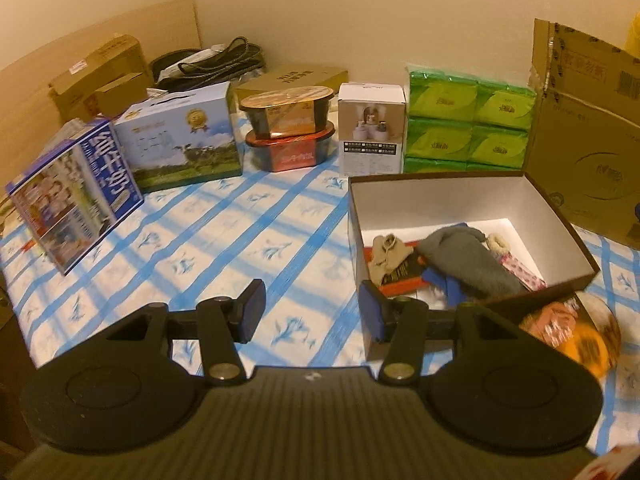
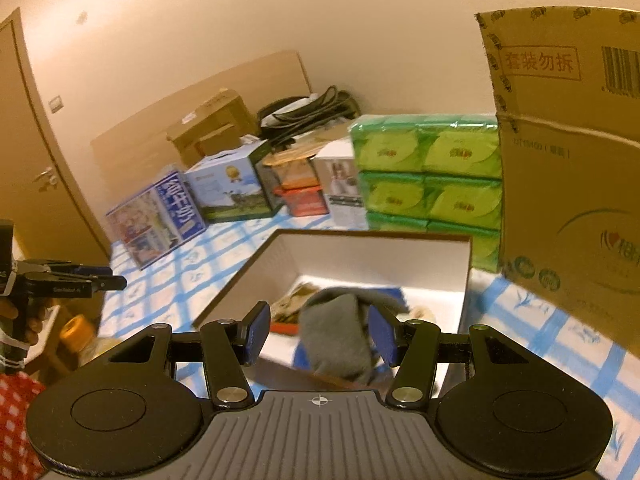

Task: Organize soft objects
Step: 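Withdraw both open tools from the box back to the bed, then grasp the grey-green towel with the right tool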

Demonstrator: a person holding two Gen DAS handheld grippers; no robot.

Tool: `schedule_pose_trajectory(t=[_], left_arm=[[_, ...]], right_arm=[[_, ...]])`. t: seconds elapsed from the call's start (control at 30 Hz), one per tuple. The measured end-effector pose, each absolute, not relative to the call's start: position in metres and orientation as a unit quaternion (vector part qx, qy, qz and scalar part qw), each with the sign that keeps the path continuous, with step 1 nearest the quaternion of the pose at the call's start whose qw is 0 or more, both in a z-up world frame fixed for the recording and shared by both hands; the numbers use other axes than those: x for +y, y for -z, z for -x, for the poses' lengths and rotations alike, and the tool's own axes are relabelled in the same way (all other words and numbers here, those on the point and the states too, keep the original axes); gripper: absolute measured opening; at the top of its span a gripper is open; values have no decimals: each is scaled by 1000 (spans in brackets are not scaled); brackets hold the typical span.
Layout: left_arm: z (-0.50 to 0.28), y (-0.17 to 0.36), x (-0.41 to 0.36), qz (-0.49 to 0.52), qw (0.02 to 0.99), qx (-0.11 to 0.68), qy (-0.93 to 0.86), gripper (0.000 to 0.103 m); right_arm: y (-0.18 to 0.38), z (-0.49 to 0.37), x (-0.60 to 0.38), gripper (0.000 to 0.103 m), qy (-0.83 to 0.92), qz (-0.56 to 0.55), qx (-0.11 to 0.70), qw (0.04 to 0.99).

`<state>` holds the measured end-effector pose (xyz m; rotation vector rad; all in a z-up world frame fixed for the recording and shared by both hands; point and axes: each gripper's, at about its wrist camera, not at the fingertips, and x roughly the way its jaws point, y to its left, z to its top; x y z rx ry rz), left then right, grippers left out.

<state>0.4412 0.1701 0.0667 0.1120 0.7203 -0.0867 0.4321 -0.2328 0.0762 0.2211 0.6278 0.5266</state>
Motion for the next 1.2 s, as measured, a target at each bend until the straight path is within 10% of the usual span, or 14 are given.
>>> schedule_pose_trajectory(t=[1.2], left_arm=[[-182, 30, 46, 13, 905, 413, 99, 49]], right_arm=[[34, -169, -216, 67, -278, -88, 404, 867]])
